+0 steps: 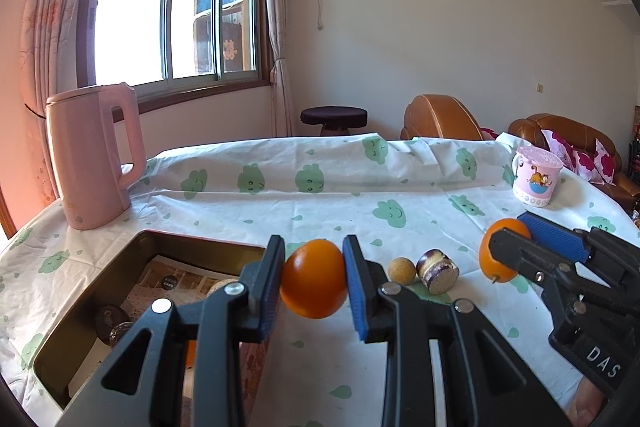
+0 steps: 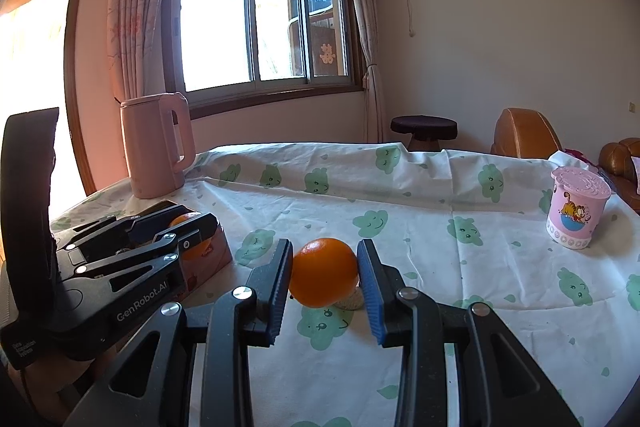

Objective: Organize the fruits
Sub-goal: 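Lift both held oranges off the cloth, then carry both held oranges over the open tin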

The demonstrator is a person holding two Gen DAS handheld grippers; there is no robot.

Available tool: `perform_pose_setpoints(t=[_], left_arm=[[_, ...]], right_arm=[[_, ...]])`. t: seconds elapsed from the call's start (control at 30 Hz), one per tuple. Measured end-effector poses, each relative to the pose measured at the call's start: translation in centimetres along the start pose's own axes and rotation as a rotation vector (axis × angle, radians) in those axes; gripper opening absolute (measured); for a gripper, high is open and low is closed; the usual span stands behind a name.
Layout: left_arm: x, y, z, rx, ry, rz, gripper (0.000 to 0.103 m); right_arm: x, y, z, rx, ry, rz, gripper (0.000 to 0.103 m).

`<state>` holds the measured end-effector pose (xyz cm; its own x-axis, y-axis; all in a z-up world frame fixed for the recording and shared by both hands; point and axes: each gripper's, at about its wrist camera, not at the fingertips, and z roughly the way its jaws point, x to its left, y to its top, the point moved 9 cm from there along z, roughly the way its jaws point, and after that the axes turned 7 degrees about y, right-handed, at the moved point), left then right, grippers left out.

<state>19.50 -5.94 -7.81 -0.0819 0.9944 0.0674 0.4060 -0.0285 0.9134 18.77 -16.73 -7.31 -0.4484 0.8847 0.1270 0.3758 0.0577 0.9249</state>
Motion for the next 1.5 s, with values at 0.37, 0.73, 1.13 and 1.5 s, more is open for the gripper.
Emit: perform_pose_setpoints(t=[0.37,0.73,1.13,1.5], left_arm=[[0.5,0.4,-1.8,-0.067,0.034,0.003,0.031],[2.7,-0.3,-2.9,-0.060,0.032,-0.038,0.031],[7.8,-0.3,-4.0,-0.057,0.076,-0.098,0.031],[13.4,-1.1,-4.0,-0.029,0.144,-0.150,0.031]], right_arm=[[0.2,0.6,-1.7,-0.074,-0.020,-0.013,0.036],[1.1,0.6,-2.1,-0.085,0.002,-0.001,0.036],[4.9,0.6,-0.3,-0.056,0.081,-0.022,0.036],[8.6,1.7,1.1,-0.049,0.151,-0.058,0.035]])
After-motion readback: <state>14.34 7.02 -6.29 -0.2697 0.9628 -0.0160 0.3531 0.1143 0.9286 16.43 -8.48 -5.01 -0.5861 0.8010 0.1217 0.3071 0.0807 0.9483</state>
